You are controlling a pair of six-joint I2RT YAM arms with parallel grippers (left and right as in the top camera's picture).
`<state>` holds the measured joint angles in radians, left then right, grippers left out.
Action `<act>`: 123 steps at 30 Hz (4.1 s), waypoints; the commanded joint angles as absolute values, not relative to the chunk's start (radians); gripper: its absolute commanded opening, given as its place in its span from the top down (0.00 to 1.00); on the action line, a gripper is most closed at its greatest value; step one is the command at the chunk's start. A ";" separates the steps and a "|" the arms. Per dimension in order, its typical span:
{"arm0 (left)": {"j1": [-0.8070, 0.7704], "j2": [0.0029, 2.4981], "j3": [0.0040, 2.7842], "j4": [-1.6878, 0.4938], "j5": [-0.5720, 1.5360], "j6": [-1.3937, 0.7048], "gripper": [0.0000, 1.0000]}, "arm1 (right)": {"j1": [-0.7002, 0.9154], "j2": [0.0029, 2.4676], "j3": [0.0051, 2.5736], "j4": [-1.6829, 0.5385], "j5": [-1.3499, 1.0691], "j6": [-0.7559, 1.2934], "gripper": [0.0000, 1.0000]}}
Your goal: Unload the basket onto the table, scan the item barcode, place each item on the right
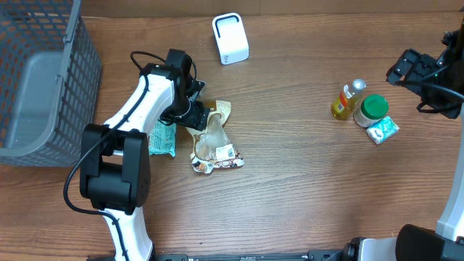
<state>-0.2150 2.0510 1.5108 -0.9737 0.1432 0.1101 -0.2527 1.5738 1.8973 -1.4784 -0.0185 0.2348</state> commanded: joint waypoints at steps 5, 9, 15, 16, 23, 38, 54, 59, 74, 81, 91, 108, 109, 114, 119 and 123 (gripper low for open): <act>-0.210 2.085 1.506 -0.960 0.178 0.142 0.09 | -0.255 1.563 1.917 -1.476 -0.013 0.239 0.00; -0.210 2.105 1.506 -0.958 0.183 0.141 0.05 | -0.255 1.563 1.917 -1.476 -0.013 0.239 0.00; -0.205 2.099 1.507 -0.969 0.293 0.131 0.00 | -0.255 1.563 1.917 -1.476 -0.013 0.239 0.00; -0.202 2.098 1.509 -0.972 0.312 0.131 0.00 | -0.255 1.563 1.917 -1.476 -0.013 0.239 0.00; -0.170 2.091 1.588 -1.074 0.432 0.126 0.00 | -0.255 1.563 1.917 -1.476 -0.013 0.239 0.00; -0.200 2.086 1.638 -1.116 0.438 0.076 0.00 | -0.255 1.563 1.917 -1.476 -0.013 0.239 0.00; -0.291 2.088 1.623 -1.125 0.435 0.074 0.01 | -0.255 1.563 1.917 -1.476 -0.013 0.239 0.00; -0.296 2.088 1.623 -1.119 0.437 0.075 0.00 | -0.255 1.563 1.917 -1.476 -0.013 0.240 0.00; -0.316 2.006 1.722 -1.144 0.434 -0.131 0.39 | -0.255 1.563 1.917 -1.476 -0.013 0.239 0.00; -0.433 2.031 1.671 -1.144 0.270 -0.177 0.48 | -0.255 1.563 1.917 -1.476 -0.013 0.239 0.00; -0.499 2.033 1.657 -1.152 0.092 -0.279 0.93 | -0.255 1.563 1.917 -1.476 -0.013 0.239 0.00; -0.505 2.037 1.657 -1.151 0.096 -0.304 0.95 | -0.255 1.563 1.917 -1.476 -0.013 0.239 0.00; -0.505 2.039 1.657 -1.151 0.096 -0.305 0.95 | -0.255 1.563 1.917 -1.476 -0.013 0.239 0.00; -0.511 2.053 1.648 -1.138 0.093 -0.319 0.95 | -0.255 1.563 1.917 -1.476 -0.013 0.239 0.00; -0.511 2.057 1.592 -1.056 0.099 -0.323 0.95 | -0.255 1.563 1.917 -1.476 -0.013 0.239 0.00; -0.512 2.057 1.512 -0.965 0.113 -0.326 0.96 | -0.255 1.563 1.917 -1.476 -0.013 0.239 0.00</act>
<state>-0.4980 2.0380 1.5810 -1.0103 0.1078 -0.3088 -0.2531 1.5742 1.8973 -1.4784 -0.0185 0.2356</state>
